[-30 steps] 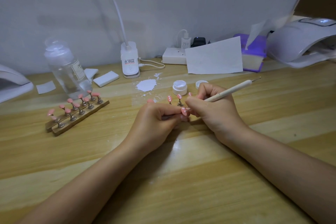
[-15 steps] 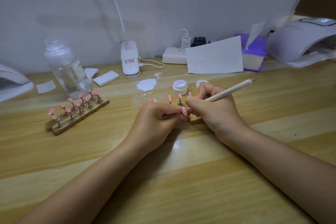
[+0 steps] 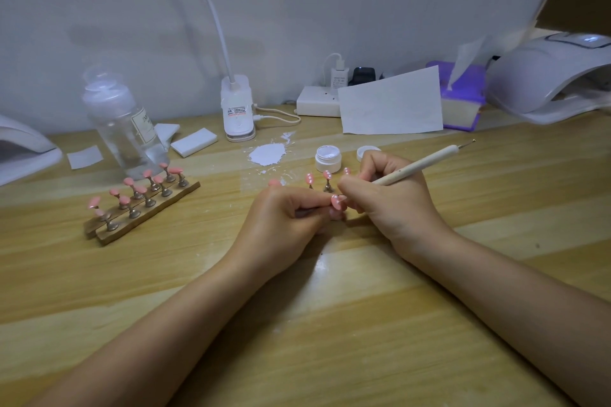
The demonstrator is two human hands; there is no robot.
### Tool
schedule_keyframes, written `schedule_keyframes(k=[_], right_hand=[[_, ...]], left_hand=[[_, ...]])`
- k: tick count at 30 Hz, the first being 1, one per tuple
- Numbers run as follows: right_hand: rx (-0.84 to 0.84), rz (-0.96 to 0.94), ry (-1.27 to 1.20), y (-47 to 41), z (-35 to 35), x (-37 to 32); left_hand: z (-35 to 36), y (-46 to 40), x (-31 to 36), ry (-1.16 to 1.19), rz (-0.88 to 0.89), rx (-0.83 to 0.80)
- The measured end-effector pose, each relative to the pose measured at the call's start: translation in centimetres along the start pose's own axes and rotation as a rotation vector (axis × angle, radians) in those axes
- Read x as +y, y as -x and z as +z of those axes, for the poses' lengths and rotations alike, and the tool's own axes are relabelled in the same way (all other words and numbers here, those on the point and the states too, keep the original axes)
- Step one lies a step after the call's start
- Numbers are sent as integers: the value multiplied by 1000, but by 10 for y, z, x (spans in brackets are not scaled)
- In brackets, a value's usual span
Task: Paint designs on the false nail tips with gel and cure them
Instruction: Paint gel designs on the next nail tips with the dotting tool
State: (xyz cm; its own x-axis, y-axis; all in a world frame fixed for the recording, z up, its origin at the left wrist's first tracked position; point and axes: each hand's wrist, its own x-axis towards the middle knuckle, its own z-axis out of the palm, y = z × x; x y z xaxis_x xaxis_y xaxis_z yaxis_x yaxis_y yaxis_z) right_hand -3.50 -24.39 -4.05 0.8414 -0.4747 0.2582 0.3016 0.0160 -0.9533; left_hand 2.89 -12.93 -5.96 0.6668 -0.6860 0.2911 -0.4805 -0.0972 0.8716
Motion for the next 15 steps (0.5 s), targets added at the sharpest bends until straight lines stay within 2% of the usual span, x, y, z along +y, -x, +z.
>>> schedule_keyframes(k=[15], right_hand=[[-5,-5,19,0,-1,0]], left_hand=[[-1,0,-1,-37,-12,5]])
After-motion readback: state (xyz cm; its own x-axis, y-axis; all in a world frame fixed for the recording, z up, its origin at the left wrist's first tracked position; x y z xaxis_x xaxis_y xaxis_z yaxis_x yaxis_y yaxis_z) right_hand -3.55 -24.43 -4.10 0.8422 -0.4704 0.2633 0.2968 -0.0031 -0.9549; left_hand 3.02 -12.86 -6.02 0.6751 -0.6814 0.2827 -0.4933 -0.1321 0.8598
